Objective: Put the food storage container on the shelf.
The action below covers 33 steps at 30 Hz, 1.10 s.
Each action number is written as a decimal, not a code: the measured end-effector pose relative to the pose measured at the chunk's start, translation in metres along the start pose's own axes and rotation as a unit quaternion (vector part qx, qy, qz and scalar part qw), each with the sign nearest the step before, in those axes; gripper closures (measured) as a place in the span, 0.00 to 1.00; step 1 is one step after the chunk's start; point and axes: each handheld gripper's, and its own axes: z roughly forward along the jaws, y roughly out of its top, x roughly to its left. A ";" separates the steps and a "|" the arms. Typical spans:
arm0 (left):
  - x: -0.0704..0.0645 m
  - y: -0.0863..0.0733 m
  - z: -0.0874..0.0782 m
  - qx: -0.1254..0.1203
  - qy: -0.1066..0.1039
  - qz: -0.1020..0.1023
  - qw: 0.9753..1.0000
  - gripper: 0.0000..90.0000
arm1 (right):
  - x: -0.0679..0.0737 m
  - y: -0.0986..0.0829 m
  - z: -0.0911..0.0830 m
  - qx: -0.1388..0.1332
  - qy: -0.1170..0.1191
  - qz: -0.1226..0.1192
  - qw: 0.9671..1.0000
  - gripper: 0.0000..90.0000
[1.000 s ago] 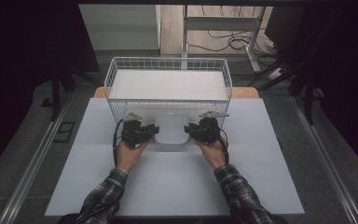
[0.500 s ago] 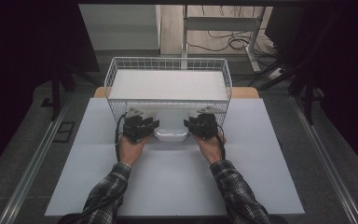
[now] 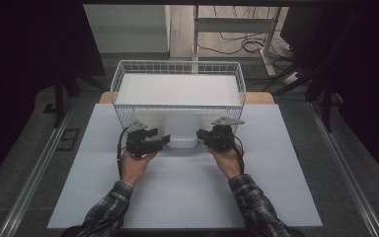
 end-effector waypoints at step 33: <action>-0.045 -0.082 -0.073 0.053 0.000 0.100 0.994 0.03 | 0.039 -0.027 -0.002 0.054 0.064 -0.055 0.995 0.97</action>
